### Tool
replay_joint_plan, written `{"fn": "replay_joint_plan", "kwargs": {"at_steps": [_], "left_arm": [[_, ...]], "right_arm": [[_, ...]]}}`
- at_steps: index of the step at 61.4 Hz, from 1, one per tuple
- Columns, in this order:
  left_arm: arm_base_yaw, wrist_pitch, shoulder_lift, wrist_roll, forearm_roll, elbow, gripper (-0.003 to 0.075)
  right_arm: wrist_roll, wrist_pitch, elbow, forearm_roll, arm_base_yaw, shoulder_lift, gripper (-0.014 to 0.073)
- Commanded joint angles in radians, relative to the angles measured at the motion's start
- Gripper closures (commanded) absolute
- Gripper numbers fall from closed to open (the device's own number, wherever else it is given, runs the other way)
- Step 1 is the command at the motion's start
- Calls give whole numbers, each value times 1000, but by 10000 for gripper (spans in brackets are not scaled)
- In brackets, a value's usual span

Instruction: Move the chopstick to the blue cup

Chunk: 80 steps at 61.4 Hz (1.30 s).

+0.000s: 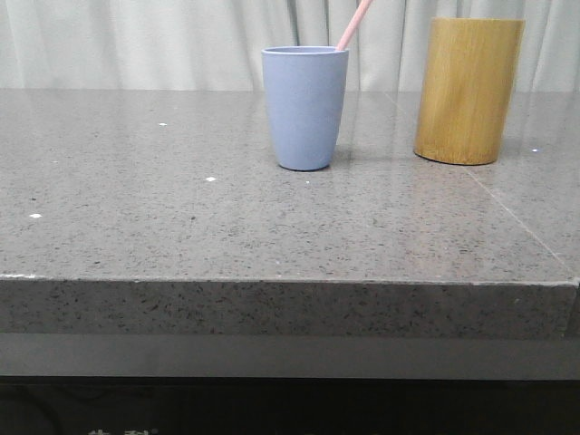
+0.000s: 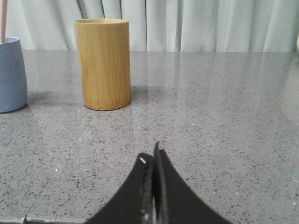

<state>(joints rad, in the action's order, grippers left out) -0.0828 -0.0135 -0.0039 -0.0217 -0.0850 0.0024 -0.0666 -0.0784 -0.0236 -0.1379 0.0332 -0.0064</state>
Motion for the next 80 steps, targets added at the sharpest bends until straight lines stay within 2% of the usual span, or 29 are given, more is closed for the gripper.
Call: {"fn": "replay_joint_plan", "kwargs": {"at_steps": [1,36,48,61,80], "left_arm": [[2,80,-23,8,-1,14,739],[2,80,-23,8,-1,14,739],[2,80,-23,8,-1,14,739],[2,80,-23,8,-1,14,739],[2,80,-23,8,-1,14,739]], "right_arm": [[-9,105,1,-6,-10,-26,660],[-8,119,1,-1,-10,-26,660],[83,186,1,43,-11,-26,660],[84,177,1,65,-53,-26,660],[84,177,1,62,-52,-25,660]]}}
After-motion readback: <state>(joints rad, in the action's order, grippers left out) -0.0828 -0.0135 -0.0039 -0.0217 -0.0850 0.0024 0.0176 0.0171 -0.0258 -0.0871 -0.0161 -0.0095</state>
